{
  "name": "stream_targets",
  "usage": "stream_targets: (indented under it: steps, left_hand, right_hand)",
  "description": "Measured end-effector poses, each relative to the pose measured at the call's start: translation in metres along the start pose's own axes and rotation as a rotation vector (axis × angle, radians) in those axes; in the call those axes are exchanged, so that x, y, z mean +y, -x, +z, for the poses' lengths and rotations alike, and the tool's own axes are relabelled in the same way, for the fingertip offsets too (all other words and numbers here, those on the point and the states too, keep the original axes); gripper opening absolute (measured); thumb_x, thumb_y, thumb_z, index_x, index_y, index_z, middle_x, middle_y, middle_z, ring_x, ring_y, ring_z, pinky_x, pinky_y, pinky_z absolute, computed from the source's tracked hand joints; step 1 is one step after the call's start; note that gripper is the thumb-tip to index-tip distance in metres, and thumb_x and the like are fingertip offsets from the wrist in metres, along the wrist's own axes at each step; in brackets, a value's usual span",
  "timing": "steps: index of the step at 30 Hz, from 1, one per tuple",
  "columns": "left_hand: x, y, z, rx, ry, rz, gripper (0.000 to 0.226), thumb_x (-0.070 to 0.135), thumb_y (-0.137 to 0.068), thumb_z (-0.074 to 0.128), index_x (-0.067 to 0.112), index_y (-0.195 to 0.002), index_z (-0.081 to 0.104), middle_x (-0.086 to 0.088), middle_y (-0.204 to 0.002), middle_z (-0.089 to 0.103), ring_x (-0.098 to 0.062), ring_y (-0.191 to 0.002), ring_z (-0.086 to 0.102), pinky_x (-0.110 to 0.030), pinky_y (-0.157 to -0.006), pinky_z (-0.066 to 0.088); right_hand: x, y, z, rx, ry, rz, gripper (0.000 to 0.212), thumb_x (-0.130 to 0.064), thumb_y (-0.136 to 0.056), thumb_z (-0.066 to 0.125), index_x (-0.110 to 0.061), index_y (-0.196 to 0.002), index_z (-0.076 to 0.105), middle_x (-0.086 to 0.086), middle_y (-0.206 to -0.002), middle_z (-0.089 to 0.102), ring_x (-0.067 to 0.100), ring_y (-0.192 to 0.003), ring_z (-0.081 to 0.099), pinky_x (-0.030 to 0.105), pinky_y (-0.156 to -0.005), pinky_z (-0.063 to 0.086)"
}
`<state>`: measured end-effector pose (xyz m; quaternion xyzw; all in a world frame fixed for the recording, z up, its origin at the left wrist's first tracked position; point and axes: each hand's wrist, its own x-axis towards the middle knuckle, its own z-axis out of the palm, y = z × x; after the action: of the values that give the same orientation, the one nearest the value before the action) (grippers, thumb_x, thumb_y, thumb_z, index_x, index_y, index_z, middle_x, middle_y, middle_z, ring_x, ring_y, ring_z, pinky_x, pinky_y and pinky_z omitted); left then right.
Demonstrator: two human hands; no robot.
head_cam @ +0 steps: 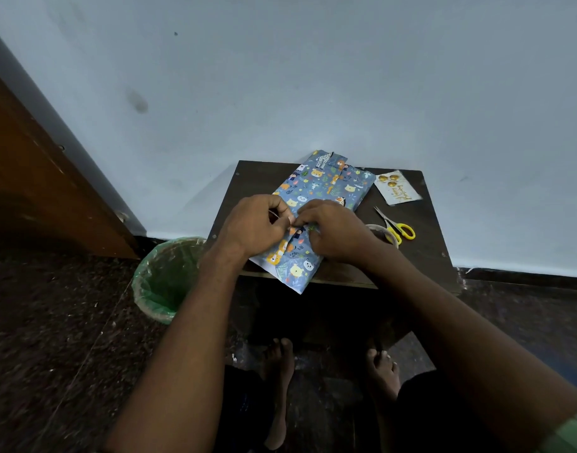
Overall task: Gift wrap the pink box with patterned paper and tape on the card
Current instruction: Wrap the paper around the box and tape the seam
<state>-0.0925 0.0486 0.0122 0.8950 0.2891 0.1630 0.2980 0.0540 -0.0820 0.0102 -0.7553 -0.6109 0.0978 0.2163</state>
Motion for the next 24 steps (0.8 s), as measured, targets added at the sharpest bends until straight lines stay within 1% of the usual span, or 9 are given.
stream_targets:
  steps: [3, 5, 8, 10, 13, 16, 19, 21, 24]
  left_hand:
    - [0.004, 0.003, -0.007, -0.079, 0.197, -0.062, 0.013, 0.025, -0.096, 0.078, 0.022, -0.084, 0.081, 0.017, -0.075, 0.076, 0.006, -0.065, 0.064, -0.019, -0.065, 0.05]
    - [0.005, 0.004, -0.01, -0.159, 0.303, -0.129, 0.016, 0.028, -0.097, 0.078, 0.02, -0.085, 0.083, 0.013, -0.07, 0.074, 0.003, -0.059, 0.056, -0.014, -0.059, 0.044]
    - [0.005, 0.003, -0.01, -0.226, 0.383, -0.245, 0.016, 0.029, -0.094, 0.081, 0.016, -0.087, 0.086, 0.0, -0.086, 0.081, -0.007, -0.074, 0.062, -0.026, -0.072, 0.05]
    - [0.005, 0.002, -0.006, -0.21, 0.391, -0.342, 0.015, 0.028, -0.089, 0.085, 0.013, -0.086, 0.086, -0.001, -0.086, 0.081, -0.008, -0.073, 0.063, -0.027, -0.071, 0.05]
    - [0.008, 0.003, -0.002, -0.174, 0.37, -0.45, 0.015, 0.025, -0.084, 0.088, 0.011, -0.079, 0.085, 0.003, -0.069, 0.071, -0.004, -0.052, 0.057, -0.022, -0.057, 0.046]
    - [0.011, 0.003, 0.001, -0.145, 0.387, -0.509, 0.017, 0.021, -0.083, 0.087, 0.008, -0.073, 0.081, 0.0, -0.063, 0.062, -0.009, -0.047, 0.051, -0.022, -0.053, 0.043]
    - [0.014, 0.004, 0.005, -0.1, 0.388, -0.519, 0.017, 0.021, -0.083, 0.087, 0.006, -0.074, 0.082, 0.003, -0.057, 0.063, -0.008, -0.049, 0.053, -0.021, -0.053, 0.043]
    - [0.016, 0.005, 0.008, -0.078, 0.375, -0.509, 0.019, 0.02, -0.082, 0.086, 0.012, -0.065, 0.082, 0.002, -0.058, 0.066, -0.013, -0.056, 0.056, -0.023, -0.054, 0.045]
    - [0.018, 0.004, 0.012, -0.045, 0.331, -0.507, 0.02, 0.023, -0.077, 0.086, 0.015, -0.059, 0.081, -0.009, -0.068, 0.073, -0.017, -0.063, 0.059, -0.03, -0.063, 0.049]
  right_hand:
    - [0.003, 0.001, 0.0, -0.012, 0.002, 0.006, 0.039, 0.002, -0.082, 0.06, -0.013, -0.112, 0.08, 0.004, -0.125, 0.071, 0.028, -0.114, 0.064, 0.038, -0.09, 0.054]
    - [0.008, 0.001, -0.001, -0.02, 0.011, 0.012, 0.033, -0.002, -0.085, 0.063, -0.015, -0.11, 0.081, 0.002, -0.131, 0.071, 0.026, -0.12, 0.064, 0.037, -0.093, 0.053]
    - [0.015, 0.003, -0.004, -0.044, -0.027, 0.018, 0.027, -0.004, -0.086, 0.068, -0.018, -0.104, 0.083, -0.001, -0.136, 0.07, 0.02, -0.126, 0.064, 0.034, -0.101, 0.048]
    - [0.018, 0.005, -0.006, -0.043, -0.057, 0.027, 0.028, -0.005, -0.087, 0.069, -0.022, -0.104, 0.083, -0.004, -0.136, 0.07, 0.017, -0.126, 0.064, 0.033, -0.104, 0.047]
    - [0.019, 0.007, -0.006, -0.042, -0.085, 0.029, 0.033, -0.004, -0.087, 0.068, -0.024, -0.109, 0.083, -0.006, -0.138, 0.068, 0.015, -0.126, 0.064, 0.032, -0.107, 0.046]
    - [0.02, 0.007, -0.006, -0.047, -0.102, 0.029, 0.037, -0.003, -0.086, 0.065, -0.025, -0.11, 0.083, -0.007, -0.138, 0.068, 0.016, -0.127, 0.064, 0.036, -0.109, 0.047]
    - [0.021, 0.007, -0.007, -0.037, -0.133, 0.035, 0.041, -0.001, -0.085, 0.061, -0.025, -0.11, 0.083, -0.006, -0.137, 0.069, 0.017, -0.128, 0.063, 0.04, -0.109, 0.047]
    - [0.021, 0.007, -0.008, -0.034, -0.139, 0.037, 0.043, 0.0, -0.084, 0.058, -0.026, -0.11, 0.083, -0.007, -0.136, 0.069, 0.017, -0.128, 0.063, 0.039, -0.108, 0.048]
    - [0.02, 0.006, -0.006, -0.029, -0.144, 0.041, 0.043, -0.002, -0.084, 0.06, -0.028, -0.108, 0.083, -0.008, -0.134, 0.07, 0.015, -0.125, 0.064, 0.038, -0.104, 0.05]
